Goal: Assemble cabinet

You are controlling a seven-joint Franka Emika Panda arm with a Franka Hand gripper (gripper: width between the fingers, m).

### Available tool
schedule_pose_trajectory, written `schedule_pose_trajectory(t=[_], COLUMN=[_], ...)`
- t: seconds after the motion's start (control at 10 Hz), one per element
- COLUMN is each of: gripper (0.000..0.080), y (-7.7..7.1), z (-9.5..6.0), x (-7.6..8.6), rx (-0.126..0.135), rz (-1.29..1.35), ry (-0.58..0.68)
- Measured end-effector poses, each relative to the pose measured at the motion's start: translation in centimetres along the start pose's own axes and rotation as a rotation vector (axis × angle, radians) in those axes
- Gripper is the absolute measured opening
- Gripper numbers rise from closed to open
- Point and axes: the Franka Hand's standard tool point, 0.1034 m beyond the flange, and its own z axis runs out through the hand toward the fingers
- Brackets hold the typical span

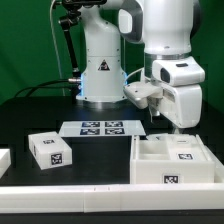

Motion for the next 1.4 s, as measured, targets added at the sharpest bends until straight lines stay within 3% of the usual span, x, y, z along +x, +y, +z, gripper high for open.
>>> schedule_pose_trajectory(t=[0.5,0.6,0.7,1.0,1.1,1.2,1.4], gripper=[0.0796,0.0659,0.0659,0.0235,0.0235,0.0069,0.0068], y=[-0.49,-0.35,-0.19,-0.05,-0.03,0.00,0.00], z=[1.14,1.15,1.15,1.15,1.16,1.13,1.13], x=[-0.23,-0.23,-0.22,-0.21,-0.26,-0.31,-0.31], rx=[0.022,0.021,0.019,0.017,0.016,0.015,0.015], rz=[0.011,0.011,0.013,0.017,0.019,0.020,0.020], ry=[0.010,0.010,0.011,0.011,0.012,0.012,0.012])
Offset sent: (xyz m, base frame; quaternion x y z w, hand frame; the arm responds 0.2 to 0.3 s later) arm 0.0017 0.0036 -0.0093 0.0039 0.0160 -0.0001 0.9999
